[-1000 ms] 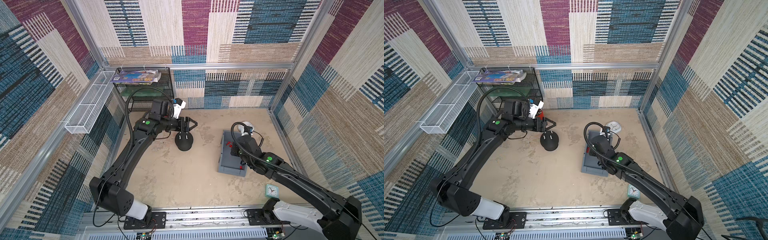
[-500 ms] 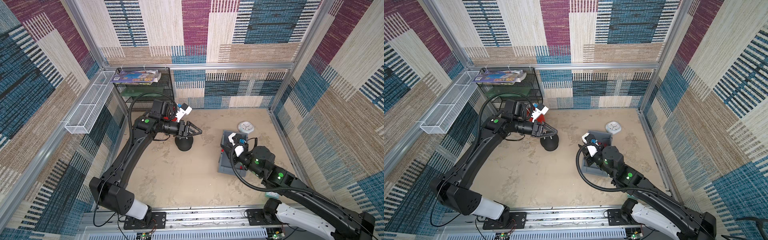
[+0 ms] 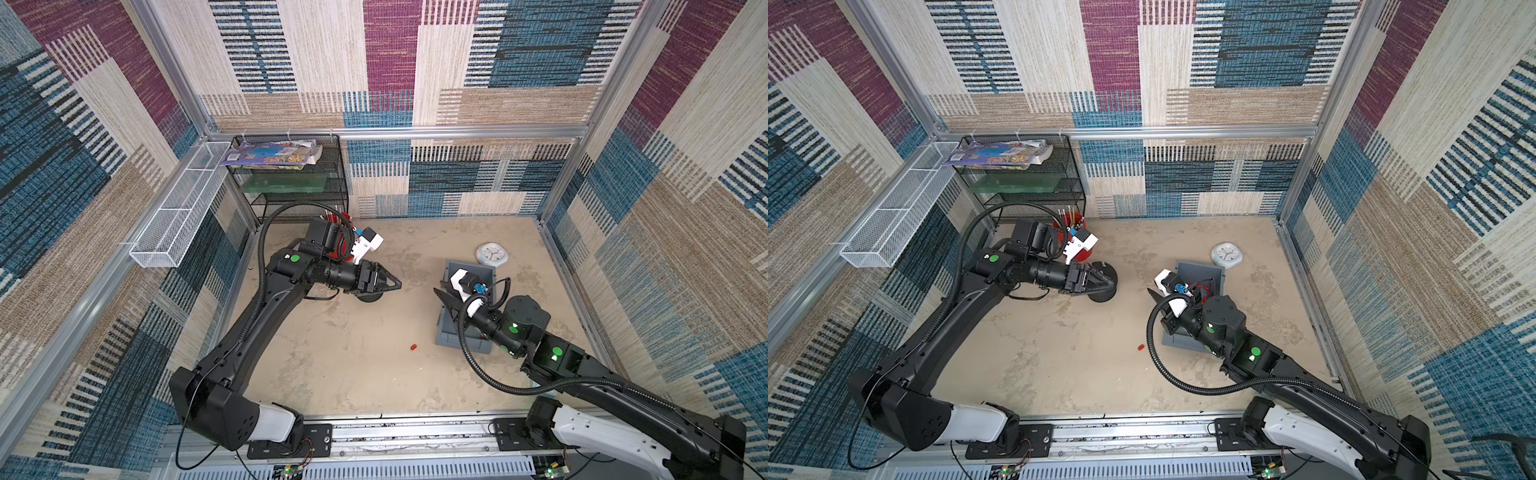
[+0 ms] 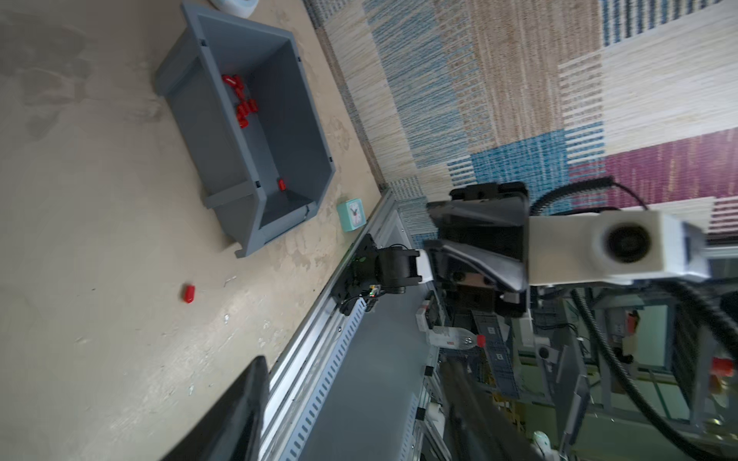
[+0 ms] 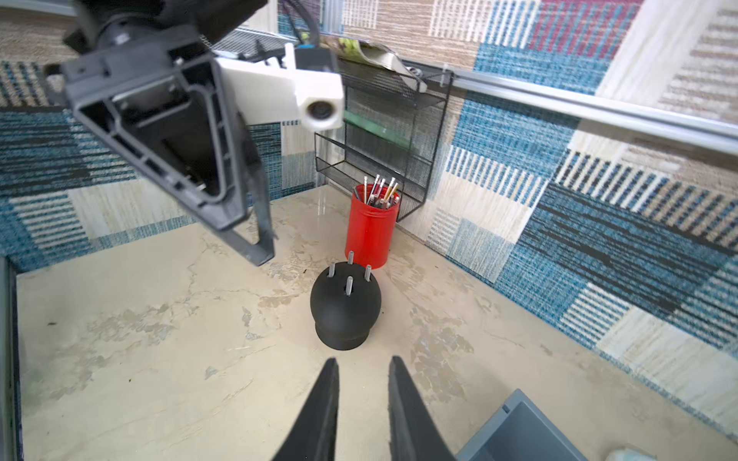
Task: Cover the protruding screws with screw protection sleeves
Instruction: Pick up the screw protection sleeve from the center of the board.
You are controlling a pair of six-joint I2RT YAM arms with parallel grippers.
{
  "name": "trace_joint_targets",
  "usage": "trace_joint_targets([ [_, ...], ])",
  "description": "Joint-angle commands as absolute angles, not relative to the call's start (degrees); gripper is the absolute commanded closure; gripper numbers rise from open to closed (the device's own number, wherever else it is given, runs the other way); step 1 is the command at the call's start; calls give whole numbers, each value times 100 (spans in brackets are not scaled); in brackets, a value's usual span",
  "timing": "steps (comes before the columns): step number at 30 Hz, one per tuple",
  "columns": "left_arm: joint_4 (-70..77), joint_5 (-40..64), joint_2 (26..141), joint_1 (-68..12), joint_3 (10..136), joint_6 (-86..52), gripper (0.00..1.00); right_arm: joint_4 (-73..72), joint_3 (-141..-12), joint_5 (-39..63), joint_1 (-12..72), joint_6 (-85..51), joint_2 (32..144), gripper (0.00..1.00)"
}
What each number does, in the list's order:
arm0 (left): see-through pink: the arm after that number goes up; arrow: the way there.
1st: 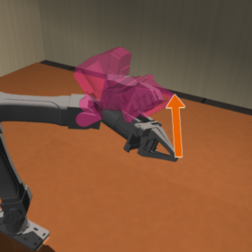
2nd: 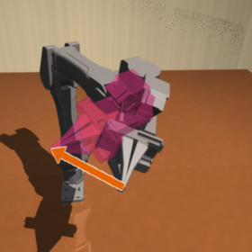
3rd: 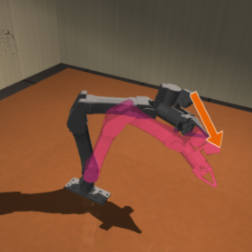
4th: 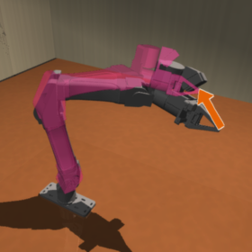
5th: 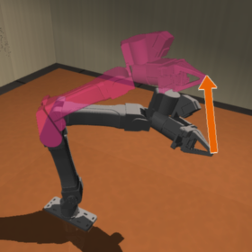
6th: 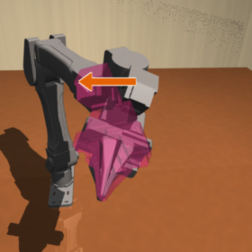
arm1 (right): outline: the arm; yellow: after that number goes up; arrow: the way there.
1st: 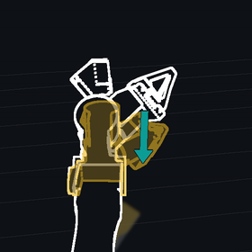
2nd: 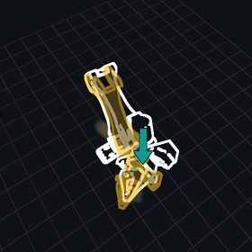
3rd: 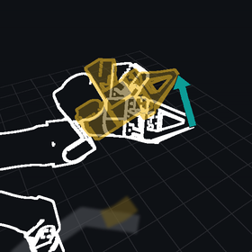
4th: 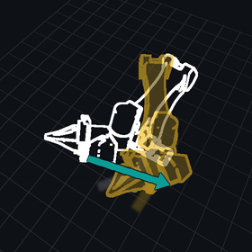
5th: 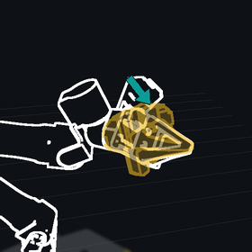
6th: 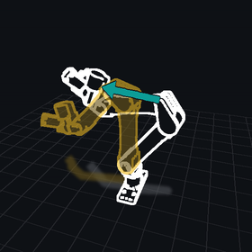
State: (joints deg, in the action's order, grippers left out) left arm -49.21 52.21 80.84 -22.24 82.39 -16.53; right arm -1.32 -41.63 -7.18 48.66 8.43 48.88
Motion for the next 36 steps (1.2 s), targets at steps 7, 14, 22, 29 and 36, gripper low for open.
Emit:
trace_joint_targets([
  [7, -5060, 2197, 7508, -2224, 7792, -869, 36, 1479, -4803, -666, 4784, -1425, 6066, 74],
  [14, -4244, -116, 6262, -2224, 6651, -641, 36, 2052, -4802, -936, 5367, -2667, 6789, 77],
  [22, -3129, -1628, 5082, -2209, 5396, -135, 39, 2988, -5399, -1228, 5645, -3857, 8389, 77],
  [29, -2974, -1625, 4991, -2201, 5136, -86, 38, 3323, -5992, -1354, 5882, -4486, 9517, 77],
  [36, -2905, -1380, 5053, -2184, 5149, -141, 38, 3410, -6245, -1414, 5898, -4746, 10090, 81],
])
